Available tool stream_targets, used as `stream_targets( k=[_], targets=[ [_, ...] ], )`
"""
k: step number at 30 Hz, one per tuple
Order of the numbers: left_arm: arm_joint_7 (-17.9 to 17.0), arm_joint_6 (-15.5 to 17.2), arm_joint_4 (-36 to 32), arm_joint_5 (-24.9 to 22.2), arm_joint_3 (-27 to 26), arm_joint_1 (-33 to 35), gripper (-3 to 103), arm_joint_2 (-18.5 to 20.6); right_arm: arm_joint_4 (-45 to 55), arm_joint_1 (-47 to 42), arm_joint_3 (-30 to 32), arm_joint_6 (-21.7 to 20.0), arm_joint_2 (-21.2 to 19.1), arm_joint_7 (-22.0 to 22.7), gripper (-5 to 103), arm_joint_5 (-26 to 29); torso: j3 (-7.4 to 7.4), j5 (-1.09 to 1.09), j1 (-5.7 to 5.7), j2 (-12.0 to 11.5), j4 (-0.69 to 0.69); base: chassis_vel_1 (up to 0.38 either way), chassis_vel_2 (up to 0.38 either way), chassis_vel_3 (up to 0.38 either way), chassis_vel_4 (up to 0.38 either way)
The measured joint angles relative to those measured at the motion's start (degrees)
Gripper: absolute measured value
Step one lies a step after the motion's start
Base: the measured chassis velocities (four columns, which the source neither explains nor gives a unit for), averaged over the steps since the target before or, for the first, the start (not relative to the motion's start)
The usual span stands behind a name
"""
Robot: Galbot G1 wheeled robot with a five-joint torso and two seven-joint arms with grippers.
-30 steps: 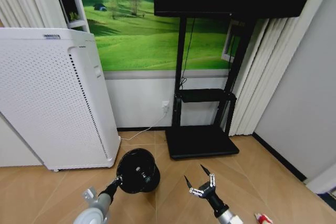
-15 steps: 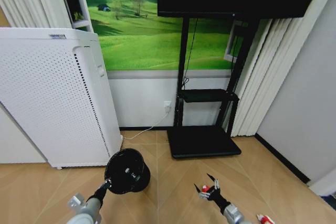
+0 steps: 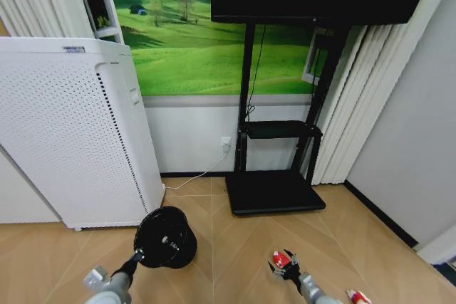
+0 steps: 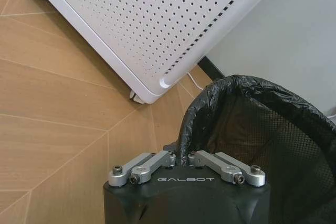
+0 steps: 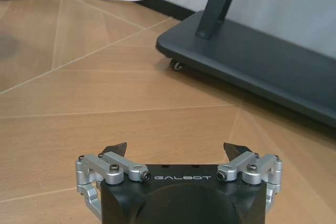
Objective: Pick up the trash bin and place the garbage on the floor into it.
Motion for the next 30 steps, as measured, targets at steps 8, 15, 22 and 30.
stream_targets(
  k=[8, 15, 22, 30],
  targets=[
    [-0.2, 0.2, 0.0, 0.3, 0.0, 0.6, 4, 0.2, -5.8, 4.8, -2.1, 1.1, 0.1, -2.8, 100, -0.1, 0.00, -0.01, 0.00, 0.0, 0.00, 0.000, 0.000, 0.000, 0.000],
    [-0.4, 0.3, 0.0, 0.4, 0.1, 0.7, 4, 0.6, -14.6, 11.4, -4.0, 2.1, 3.0, -2.6, 100, -2.8, 0.00, 0.01, 0.00, 0.0, 0.01, 0.000, 0.000, 0.000, 0.000],
    [-0.4, 0.3, 0.4, 0.4, 0.1, 0.4, 4, 0.9, -22.2, 15.5, -2.8, 0.5, 5.2, 0.8, 100, -7.7, 0.00, 0.00, 0.00, 0.0, -0.01, 0.000, 0.000, 0.000, 0.000],
    [-0.7, 0.3, 1.2, 0.4, 0.8, -0.8, 4, 1.3, -24.3, 15.4, -1.8, 0.5, 4.4, 1.4, 100, -10.1, 0.00, -0.02, 0.00, 0.0, -0.01, 0.000, 0.000, 0.000, 0.000]
  ],
)
